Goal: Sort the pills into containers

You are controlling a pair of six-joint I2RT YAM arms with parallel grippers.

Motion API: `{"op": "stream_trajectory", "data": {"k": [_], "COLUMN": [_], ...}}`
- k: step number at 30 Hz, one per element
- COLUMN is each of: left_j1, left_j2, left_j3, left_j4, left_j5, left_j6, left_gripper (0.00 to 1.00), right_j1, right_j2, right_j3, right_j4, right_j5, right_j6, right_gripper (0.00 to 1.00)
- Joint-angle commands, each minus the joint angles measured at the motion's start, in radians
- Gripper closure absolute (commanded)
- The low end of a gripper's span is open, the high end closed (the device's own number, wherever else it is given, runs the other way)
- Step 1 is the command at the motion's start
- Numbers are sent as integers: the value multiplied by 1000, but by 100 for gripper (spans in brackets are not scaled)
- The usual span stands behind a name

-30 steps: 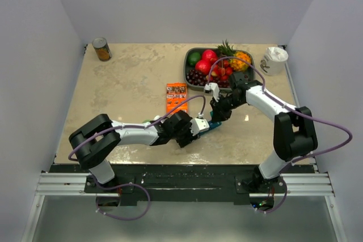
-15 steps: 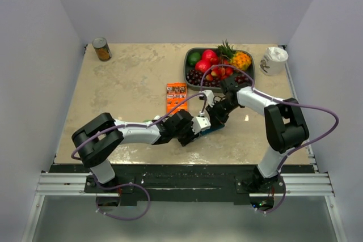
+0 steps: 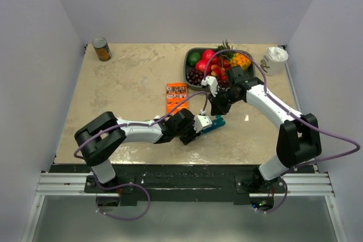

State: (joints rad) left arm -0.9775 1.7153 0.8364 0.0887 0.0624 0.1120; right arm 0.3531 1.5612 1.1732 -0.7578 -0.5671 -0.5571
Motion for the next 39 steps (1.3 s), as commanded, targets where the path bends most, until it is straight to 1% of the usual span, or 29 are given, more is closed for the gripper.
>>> {"op": "stream_trajectory", "data": {"k": [1,6,9,12,18,22,26,29,32,34,38,39], "left_j1": [2,2,2,2,8,16,19,19,19,20,20,20], "left_j2": [37,38,47,56,67,70,73,79,84,89,96,98], "left_j3": [7,9,13,20,24,32,40,43,49,49,50,52], "left_j4": [-46,-50,-50,-49,-58,-61,-63,-64,-67,-69,-66,-66], "left_j5": [-41,-45,-44,-41,-42,-41,-38,-36,-35,-35,-30,-30], "left_j6": [-20,-21,-21,-25,-25,-28,-29,-31,-35,-37,-41,-43], "left_gripper": [60,60,60,60,60,60,60,60,60,60,60,60], "right_j1": [-3,-5,-3,-5,-31,-34,-34,-36,-36,-34,-36,-39], "right_j2": [57,216,253,234,90,14,13,71,199,270,263,257], "right_j3": [-53,-99,-80,-66,0,32,16,-33,-70,-81,-67,-57], "right_j4": [47,92,80,74,3,-24,-5,46,72,80,81,80], "right_j5": [74,211,236,182,75,72,91,147,245,275,276,256], "right_j6": [20,59,60,49,8,6,17,33,34,31,37,40], "right_gripper": [96,96,96,96,95,95,95,95,95,96,95,95]}}
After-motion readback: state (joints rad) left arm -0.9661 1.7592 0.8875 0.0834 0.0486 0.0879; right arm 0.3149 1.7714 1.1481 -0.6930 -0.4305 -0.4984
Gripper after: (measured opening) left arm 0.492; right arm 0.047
